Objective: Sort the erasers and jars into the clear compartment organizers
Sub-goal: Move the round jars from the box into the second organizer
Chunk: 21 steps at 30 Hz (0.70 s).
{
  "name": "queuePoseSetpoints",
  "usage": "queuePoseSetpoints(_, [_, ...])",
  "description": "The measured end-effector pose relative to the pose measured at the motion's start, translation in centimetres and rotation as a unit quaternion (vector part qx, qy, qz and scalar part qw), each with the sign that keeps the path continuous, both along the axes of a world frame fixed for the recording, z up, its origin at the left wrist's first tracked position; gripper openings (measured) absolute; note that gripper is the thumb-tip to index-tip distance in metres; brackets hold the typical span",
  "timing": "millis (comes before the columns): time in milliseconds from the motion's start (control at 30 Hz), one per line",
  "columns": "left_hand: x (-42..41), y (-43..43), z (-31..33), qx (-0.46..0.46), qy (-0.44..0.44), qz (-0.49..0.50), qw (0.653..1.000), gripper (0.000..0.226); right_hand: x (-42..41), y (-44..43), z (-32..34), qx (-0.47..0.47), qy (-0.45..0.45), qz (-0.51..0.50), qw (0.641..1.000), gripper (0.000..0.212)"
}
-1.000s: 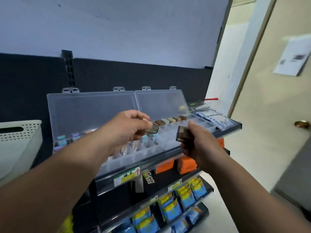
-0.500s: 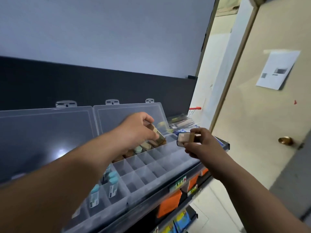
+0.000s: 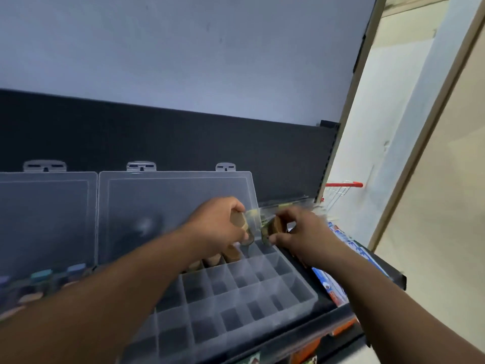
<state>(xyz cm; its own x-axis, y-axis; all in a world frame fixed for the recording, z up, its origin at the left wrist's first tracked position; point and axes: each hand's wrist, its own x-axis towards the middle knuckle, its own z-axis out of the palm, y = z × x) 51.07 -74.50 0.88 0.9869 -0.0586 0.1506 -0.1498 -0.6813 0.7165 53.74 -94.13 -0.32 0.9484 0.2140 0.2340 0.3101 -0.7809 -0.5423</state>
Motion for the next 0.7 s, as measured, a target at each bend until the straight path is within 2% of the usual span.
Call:
queuePoseSetpoints(100, [1.5,-1.9,-0.7,0.025,0.007,0.029,0.999,0.045,2.7,-1.1,-0.6,-0.025,0.012,0.044,0.999,0.048])
queuePoseSetpoints(233, [2.7,-3.3,-1.6,0.067,0.026,0.041,0.997,0.030,5.4,-2.1,-1.6,-0.017,0.035,0.108,0.993,0.047])
queuePoseSetpoints(333, [3.6,-4.4,-2.2,0.098,0.041,0.060,0.993,0.043,7.2,-3.2,-1.7,0.021,0.057,0.165,0.984,0.045])
queuePoseSetpoints(400, [4.0,-4.7,-2.6,0.102,0.054,0.070,0.991,0.043,8.0,-3.5,-1.9,0.018,0.055,0.189,0.980,0.049])
queuePoseSetpoints(500, [4.4,-5.3,-3.2,0.109,0.069,0.079,0.988,0.037,8.6,-3.5,-2.1,-0.021,0.048,0.211,0.976,0.048])
queuePoseSetpoints(700, [5.0,-5.8,-4.0,0.154,0.088,0.087,0.980,0.044,8.9,-2.7,-3.0,-0.079,0.059,0.221,0.970,0.043])
